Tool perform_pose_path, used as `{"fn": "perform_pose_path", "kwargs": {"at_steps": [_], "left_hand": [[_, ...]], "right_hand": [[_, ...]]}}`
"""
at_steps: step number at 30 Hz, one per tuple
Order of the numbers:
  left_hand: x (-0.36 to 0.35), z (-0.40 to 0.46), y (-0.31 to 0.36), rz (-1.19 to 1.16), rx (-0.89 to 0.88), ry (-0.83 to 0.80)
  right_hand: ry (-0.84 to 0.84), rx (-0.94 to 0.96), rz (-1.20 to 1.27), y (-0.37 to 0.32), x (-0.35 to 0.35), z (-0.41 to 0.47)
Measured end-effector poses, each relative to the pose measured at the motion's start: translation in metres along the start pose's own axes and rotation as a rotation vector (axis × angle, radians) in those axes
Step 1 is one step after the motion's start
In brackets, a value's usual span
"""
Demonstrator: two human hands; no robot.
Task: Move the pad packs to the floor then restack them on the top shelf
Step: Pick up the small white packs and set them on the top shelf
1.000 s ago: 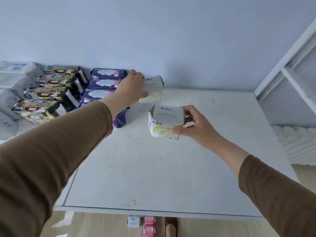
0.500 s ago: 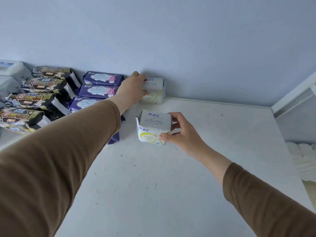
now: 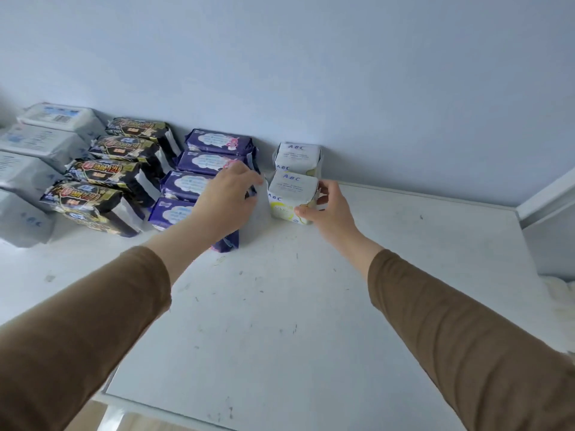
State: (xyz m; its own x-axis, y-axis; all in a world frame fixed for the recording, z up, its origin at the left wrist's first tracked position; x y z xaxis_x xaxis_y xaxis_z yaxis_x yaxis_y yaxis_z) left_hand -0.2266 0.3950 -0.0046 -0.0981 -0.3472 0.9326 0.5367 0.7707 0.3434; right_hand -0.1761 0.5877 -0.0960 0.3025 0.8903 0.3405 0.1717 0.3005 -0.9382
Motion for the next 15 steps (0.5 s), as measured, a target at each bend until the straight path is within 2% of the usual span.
{"fn": "perform_pose_path", "kwargs": {"at_steps": [9,13,15], "left_hand": [[-0.006,-0.061,0.007,0.020,-0.012,0.036],[-0.007,-0.086,0.011,0.005,-0.045,0.035],[-0.007,-0.102,0.012,0.015,-0.071,0.034]], "right_hand": [[0.092,-0.038,-0.070,0.007,-0.009,0.014],[0.155,-0.093,-0.189,0.008,-0.007,-0.018],[0.182,-0.057,-0.238,0.001,-0.008,-0.048]]}}
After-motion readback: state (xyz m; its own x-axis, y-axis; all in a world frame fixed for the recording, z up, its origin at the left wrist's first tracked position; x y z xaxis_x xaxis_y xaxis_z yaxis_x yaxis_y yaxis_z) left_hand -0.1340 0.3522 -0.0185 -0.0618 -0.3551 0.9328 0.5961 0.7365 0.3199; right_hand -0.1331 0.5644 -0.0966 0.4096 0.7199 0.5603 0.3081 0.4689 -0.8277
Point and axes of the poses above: each hand's wrist, its own z-axis towards the middle knuckle, its own x-axis out of the back of the hand, y = z × x, the point moved 9 cm from there along z, towards the middle knuckle, and after that the axes turned 1 degree about -z, right-handed, at the moved point
